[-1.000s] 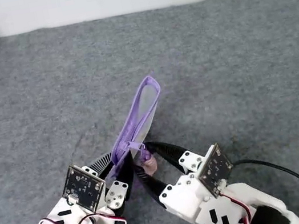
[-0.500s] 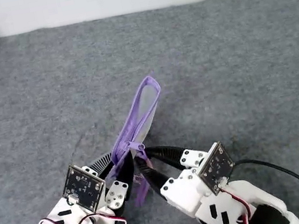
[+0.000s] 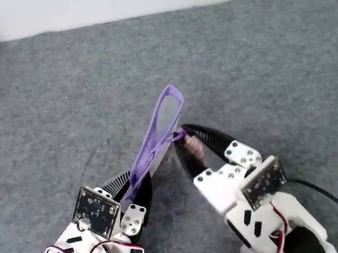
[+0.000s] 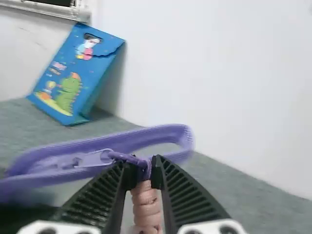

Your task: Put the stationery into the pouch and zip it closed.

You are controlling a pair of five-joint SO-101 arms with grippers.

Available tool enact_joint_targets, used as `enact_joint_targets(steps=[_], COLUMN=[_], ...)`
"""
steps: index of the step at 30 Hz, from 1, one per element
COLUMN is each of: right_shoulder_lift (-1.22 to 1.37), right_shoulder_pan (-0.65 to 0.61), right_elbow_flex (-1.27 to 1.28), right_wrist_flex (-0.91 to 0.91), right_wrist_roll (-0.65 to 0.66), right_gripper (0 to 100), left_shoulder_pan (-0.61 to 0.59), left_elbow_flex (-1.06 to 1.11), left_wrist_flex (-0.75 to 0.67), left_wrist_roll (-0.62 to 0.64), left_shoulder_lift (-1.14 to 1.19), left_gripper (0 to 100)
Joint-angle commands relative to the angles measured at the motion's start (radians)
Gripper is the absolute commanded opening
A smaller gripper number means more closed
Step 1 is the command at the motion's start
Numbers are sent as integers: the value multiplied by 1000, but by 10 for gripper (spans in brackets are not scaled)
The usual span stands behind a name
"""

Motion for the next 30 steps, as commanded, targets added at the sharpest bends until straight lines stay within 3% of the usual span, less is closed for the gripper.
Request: enact_joint_targets(steps=[1, 15, 21, 30], right_shoulder_lift=[44, 484, 677, 745], right_shoulder_pan=[99, 340, 430, 435], right_elbow_flex=[17, 0, -89, -126], right_wrist_flex=[-114, -559, -634, -624], right_wrist_roll=[38, 40, 40, 40], right_gripper=[7, 7, 7, 9], left_shoulder_pan=[-5, -6, -6, -6], left_elbow_flex=[24, 24, 24, 22], left_wrist_flex=[26, 40, 40, 40], left_wrist_roll=[12, 12, 11, 11], left_shoulder_lift=[-6, -6, -6, -6], left_gripper=[9, 9, 9, 9])
